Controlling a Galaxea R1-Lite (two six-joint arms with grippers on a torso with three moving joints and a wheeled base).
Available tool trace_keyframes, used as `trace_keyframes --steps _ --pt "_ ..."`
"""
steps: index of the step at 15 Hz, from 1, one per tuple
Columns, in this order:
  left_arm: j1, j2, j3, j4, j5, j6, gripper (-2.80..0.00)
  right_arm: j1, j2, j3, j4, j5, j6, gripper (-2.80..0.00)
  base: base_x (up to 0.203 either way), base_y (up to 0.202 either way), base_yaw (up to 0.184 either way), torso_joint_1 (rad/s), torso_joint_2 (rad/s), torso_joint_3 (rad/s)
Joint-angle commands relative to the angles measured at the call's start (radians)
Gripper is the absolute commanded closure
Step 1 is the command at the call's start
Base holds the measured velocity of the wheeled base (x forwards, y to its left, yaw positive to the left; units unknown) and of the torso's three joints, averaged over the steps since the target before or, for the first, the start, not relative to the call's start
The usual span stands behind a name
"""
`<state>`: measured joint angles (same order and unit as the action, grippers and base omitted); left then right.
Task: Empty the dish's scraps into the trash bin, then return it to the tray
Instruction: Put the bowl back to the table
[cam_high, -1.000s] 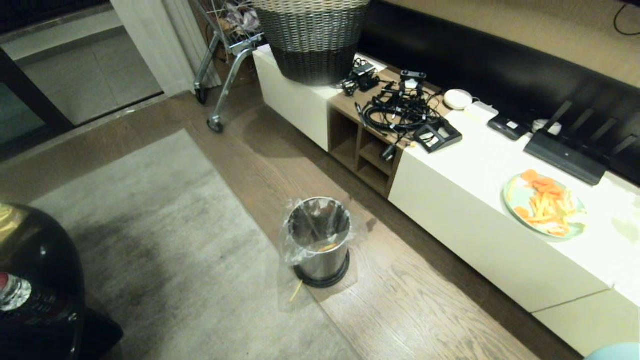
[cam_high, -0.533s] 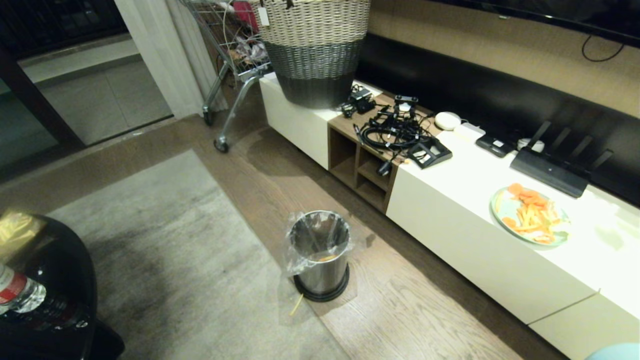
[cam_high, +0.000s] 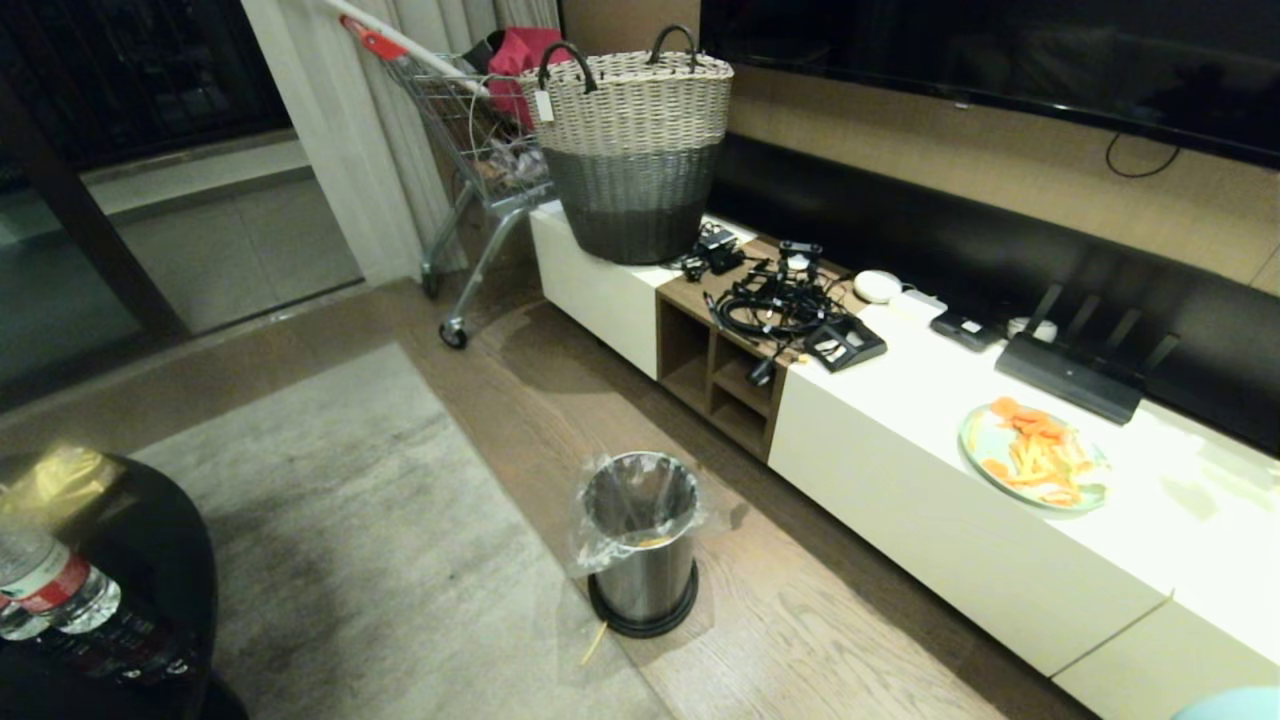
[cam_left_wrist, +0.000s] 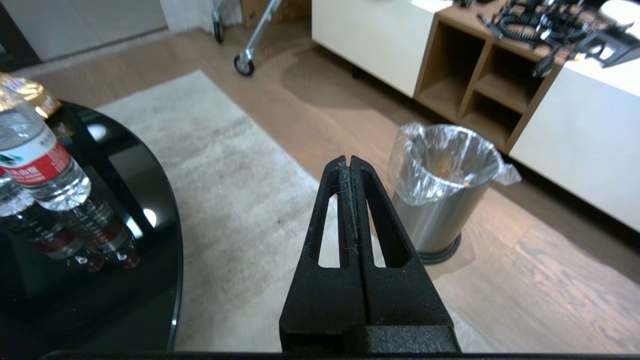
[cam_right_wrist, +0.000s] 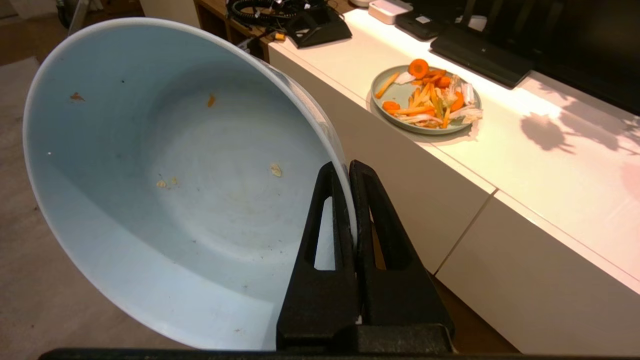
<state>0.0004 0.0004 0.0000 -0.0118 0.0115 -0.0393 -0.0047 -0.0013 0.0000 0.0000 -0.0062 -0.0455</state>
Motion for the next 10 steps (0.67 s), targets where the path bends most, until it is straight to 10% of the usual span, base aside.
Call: trace_keyframes --steps 1,10 --pt "0.001 0.000 0.000 0.000 0.001 -0.001 0.00 0.000 0.001 0.000 0.000 0.000 0.000 0.00 0.000 0.000 0.000 -0.002 0.01 0.207" --pt "0.001 0.000 0.000 0.000 0.001 -0.001 0.00 0.000 0.001 0.000 0.000 0.000 0.000 0.00 0.000 0.000 0.000 0.000 0.00 0.048"
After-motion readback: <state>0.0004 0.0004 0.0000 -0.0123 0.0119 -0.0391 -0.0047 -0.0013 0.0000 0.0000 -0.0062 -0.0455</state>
